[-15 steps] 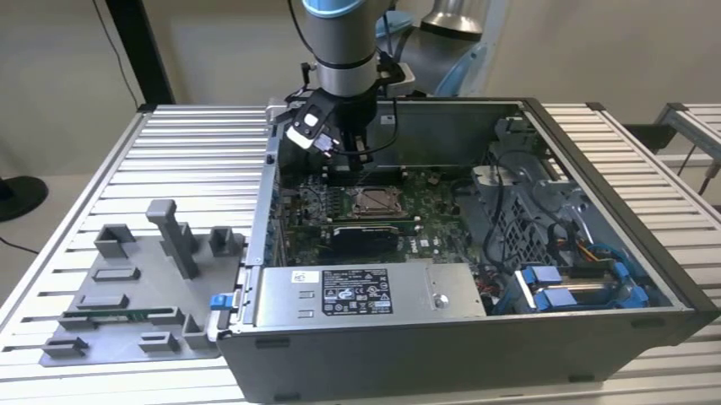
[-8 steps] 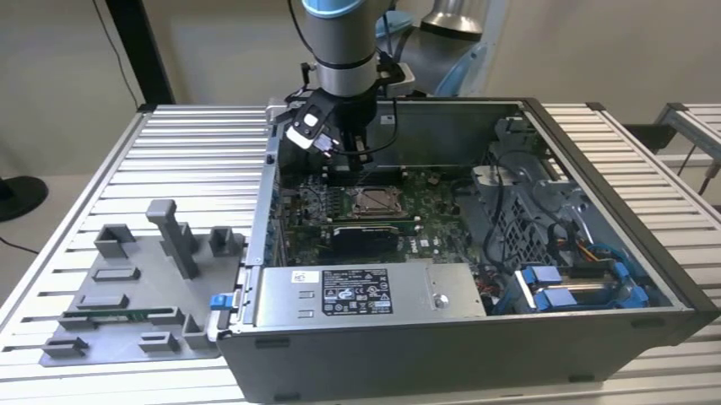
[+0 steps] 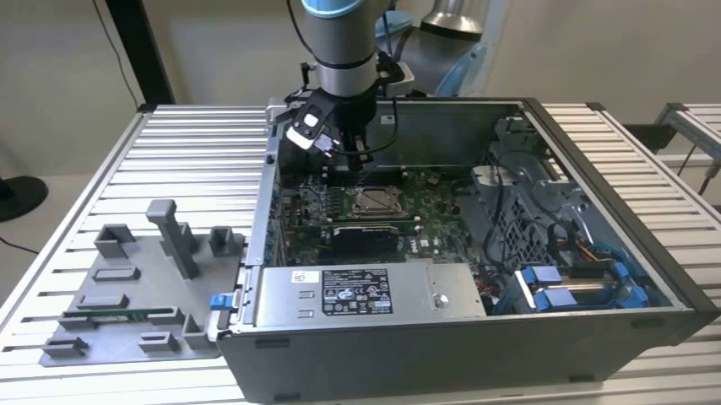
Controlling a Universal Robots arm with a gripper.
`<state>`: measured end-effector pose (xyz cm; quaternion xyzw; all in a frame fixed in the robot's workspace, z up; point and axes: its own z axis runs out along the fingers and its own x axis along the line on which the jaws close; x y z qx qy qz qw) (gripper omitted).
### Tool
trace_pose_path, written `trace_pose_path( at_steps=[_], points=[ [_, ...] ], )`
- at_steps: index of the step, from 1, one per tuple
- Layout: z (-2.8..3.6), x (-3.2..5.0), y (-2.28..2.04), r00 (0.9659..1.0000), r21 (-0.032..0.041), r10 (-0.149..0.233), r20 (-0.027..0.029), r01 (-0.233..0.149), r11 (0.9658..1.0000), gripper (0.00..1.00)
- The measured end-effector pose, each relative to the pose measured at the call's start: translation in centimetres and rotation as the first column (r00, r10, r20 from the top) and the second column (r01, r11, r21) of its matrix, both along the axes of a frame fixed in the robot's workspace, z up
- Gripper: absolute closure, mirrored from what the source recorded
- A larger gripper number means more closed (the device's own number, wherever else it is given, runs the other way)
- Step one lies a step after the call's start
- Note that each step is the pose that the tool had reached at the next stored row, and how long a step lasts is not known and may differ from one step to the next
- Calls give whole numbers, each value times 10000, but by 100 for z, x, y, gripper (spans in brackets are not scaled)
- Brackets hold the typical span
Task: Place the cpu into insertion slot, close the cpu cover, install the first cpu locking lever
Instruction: 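Install the first cpu locking lever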
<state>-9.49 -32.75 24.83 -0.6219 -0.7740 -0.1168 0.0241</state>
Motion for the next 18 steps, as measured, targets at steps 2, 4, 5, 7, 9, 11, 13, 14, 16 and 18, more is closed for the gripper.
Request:
trace_pose_path(
  at_steps=[2, 4, 5, 7, 9, 11, 13, 14, 16, 18],
  points=[
    [1, 0, 0, 9997, 36, 216, 75, -216, 9998, 100],
    [1, 1, 0, 9983, 34, 566, 144, -567, 9984, 100],
    [0, 1, 0, 9971, 32, 744, 173, -745, 9972, 100],
    [1, 1, 0, 9936, 27, 1101, 234, -1102, 9939, 100],
    [1, 1, 0, 9888, 18, 1464, 297, -1465, 9892, 100],
    [1, 0, 0, 9825, 1, 1819, 394, -1820, 9833, 100],
    [1, 0, 0, 9757, -21, 2133, 498, -2134, 9770, 100],
    [1, 0, -1, 9716, -37, 2297, 574, -2299, 9732, 100],
    [1, 1, -1, 9634, -83, 2571, 756, -2573, 9663, 100],
    [1, 1, -1, 9537, -136, 2854, 945, -2854, 9583, 100]
  ],
)
